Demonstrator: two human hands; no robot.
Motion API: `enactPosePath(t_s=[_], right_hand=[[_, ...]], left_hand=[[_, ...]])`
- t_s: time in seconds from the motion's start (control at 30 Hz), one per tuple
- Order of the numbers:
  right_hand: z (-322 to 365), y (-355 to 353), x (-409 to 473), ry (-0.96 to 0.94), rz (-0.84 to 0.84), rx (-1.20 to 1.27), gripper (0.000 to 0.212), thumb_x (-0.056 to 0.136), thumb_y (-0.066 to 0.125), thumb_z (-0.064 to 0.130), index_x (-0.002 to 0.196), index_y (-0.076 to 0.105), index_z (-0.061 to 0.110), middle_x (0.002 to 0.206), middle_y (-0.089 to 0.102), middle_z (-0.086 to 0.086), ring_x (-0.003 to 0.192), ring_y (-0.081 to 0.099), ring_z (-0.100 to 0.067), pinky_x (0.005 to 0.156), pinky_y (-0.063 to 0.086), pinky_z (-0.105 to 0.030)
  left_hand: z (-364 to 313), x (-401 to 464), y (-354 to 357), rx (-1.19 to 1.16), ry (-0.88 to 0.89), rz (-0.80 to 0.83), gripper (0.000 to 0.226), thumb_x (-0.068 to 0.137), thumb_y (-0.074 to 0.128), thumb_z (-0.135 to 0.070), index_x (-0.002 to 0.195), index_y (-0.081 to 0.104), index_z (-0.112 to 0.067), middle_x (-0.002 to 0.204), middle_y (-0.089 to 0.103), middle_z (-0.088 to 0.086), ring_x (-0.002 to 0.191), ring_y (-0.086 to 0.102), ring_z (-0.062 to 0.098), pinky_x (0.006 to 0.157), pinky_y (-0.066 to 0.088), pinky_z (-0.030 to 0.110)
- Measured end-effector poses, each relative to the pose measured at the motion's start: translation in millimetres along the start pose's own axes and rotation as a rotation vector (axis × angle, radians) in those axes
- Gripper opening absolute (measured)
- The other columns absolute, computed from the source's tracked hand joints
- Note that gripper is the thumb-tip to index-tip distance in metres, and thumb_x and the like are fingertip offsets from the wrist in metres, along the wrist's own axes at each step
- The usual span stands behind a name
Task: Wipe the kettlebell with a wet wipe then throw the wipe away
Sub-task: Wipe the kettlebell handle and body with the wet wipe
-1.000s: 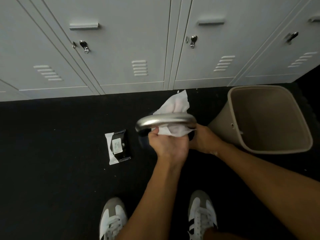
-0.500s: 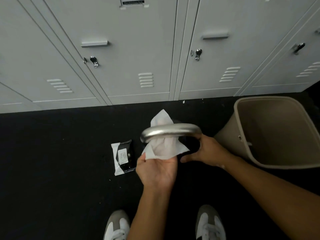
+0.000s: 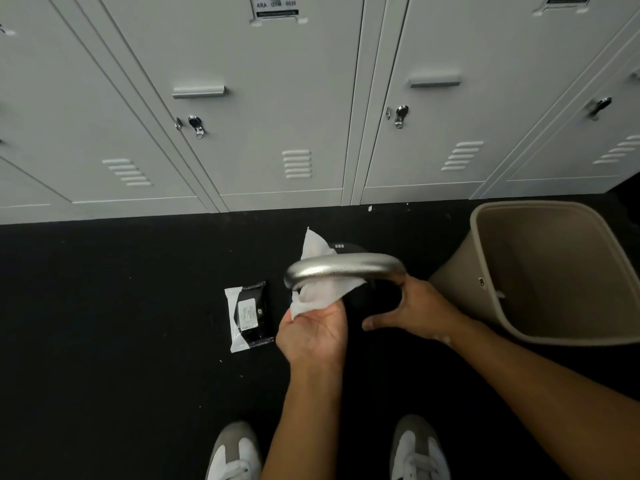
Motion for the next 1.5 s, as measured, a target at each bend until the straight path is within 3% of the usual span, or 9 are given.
enactPosePath(t_s=[0.3, 0.4, 0.5, 0.63, 0.7, 0.9, 1.17, 1.37, 1.5], right_hand=[[0.9, 0.3, 0.3, -0.001, -0.009, -0.011, 0.110, 0.048, 0.100, 0.055, 0.145, 0.052, 0.036, 0.143, 0.061, 0.013, 0.135, 0.055, -0.015, 0.115, 0.045, -0.046], [1.2, 0.7, -0.3, -0.007, -0.005, -0.016, 0.111, 0.048, 0.100, 0.055, 0.146, 0.052, 0.035, 0.144, 0.060, 0.011, 0.136, 0.054, -0.015, 0.116, 0.045, -0.046], [1.8, 0.7, -0.8, -0.001, 0.003, -0.018, 0.113, 0.046, 0.099, 0.059, 0.146, 0.051, 0.037, 0.145, 0.059, 0.012, 0.136, 0.053, -0.014, 0.116, 0.045, -0.046], [0.0, -0.2, -0.5, -0.005, -0.005, -0.019, 0.118, 0.041, 0.098, 0.064, 0.146, 0.052, 0.037, 0.141, 0.061, 0.015, 0.134, 0.055, -0.012, 0.115, 0.046, -0.044], [-1.8, 0.8, -0.4, -0.008, 0.014, -0.002, 0.120, 0.042, 0.099, 0.063, 0.148, 0.050, 0.037, 0.142, 0.060, 0.017, 0.135, 0.054, -0.010, 0.115, 0.045, -0.043], [-4.1, 1.2, -0.3, -0.033, -0.003, 0.010, 0.120, 0.041, 0.100, 0.062, 0.148, 0.051, 0.038, 0.138, 0.063, 0.022, 0.131, 0.056, -0.002, 0.113, 0.048, -0.035], [-2.0, 1.1, -4.7, -0.036, -0.004, 0.046, 0.134, 0.039, 0.099, 0.069, 0.155, 0.040, 0.039, 0.145, 0.058, 0.023, 0.136, 0.053, -0.001, 0.114, 0.047, -0.038], [-10.1, 2.6, -5.8, -0.035, 0.010, 0.043, 0.101, 0.066, 0.080, 0.073, 0.154, 0.043, 0.039, 0.150, 0.056, 0.012, 0.140, 0.050, -0.009, 0.122, 0.037, -0.043], [-6.4, -1.3, -1.8, -0.075, 0.001, 0.014, 0.124, 0.049, 0.094, 0.069, 0.155, 0.041, 0.035, 0.147, 0.058, 0.018, 0.137, 0.052, -0.004, 0.116, 0.045, -0.038]], left_hand=[[-11.7, -3.6, -14.1, -0.031, -0.009, -0.026, 0.054, 0.104, 0.025, -0.020, 0.143, 0.045, 0.013, 0.134, 0.057, 0.039, 0.134, 0.050, 0.048, 0.117, 0.036, 0.049], [-15.7, -10.7, -8.9, -0.067, -0.032, 0.071, 0.053, 0.102, 0.032, -0.018, 0.146, 0.042, 0.008, 0.139, 0.055, 0.035, 0.129, 0.056, 0.048, 0.098, 0.054, 0.055], [-12.2, -10.8, -3.0, -0.026, -0.004, 0.061, 0.054, 0.101, 0.035, -0.020, 0.144, 0.044, 0.012, 0.140, 0.056, 0.032, 0.099, 0.071, 0.050, 0.079, 0.062, 0.052], [-12.7, 0.6, -0.4, -0.031, 0.028, -0.068, 0.055, 0.105, 0.023, -0.024, 0.141, 0.049, 0.008, 0.139, 0.060, 0.025, 0.124, 0.064, 0.034, 0.107, 0.051, 0.035], [-13.0, -6.9, -5.6, 0.005, 0.032, -0.077, 0.056, 0.105, 0.025, -0.025, 0.141, 0.048, 0.011, 0.141, 0.058, 0.027, 0.134, 0.056, 0.036, 0.116, 0.041, 0.036], [11.2, -26.1, 0.8, 0.104, 0.095, 0.033, 0.055, 0.104, 0.030, -0.033, 0.134, 0.058, 0.003, 0.125, 0.070, 0.024, 0.122, 0.064, 0.036, 0.109, 0.045, 0.044], [35.4, -24.8, 9.0, 0.326, 0.132, 0.121, 0.064, 0.081, 0.043, -0.026, 0.140, 0.054, -0.002, 0.131, 0.068, 0.021, 0.124, 0.064, 0.036, 0.115, 0.039, 0.048], [53.4, -25.0, -3.6, 0.516, 0.105, 0.155, 0.065, 0.079, 0.043, -0.027, 0.138, 0.054, -0.003, 0.131, 0.068, 0.023, 0.121, 0.066, 0.037, 0.116, 0.039, 0.051], [57.5, -15.2, 7.7, 0.655, 0.166, 0.157, 0.057, 0.090, 0.028, -0.021, 0.135, 0.057, -0.003, 0.129, 0.069, 0.019, 0.120, 0.067, 0.031, 0.110, 0.042, 0.046]])
Point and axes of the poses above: each hand's wrist, its own x-axis towards the middle knuckle, its own y-axis out of the palm, z = x × y, the point moved 3 cm from there along x, towards the middle knuckle
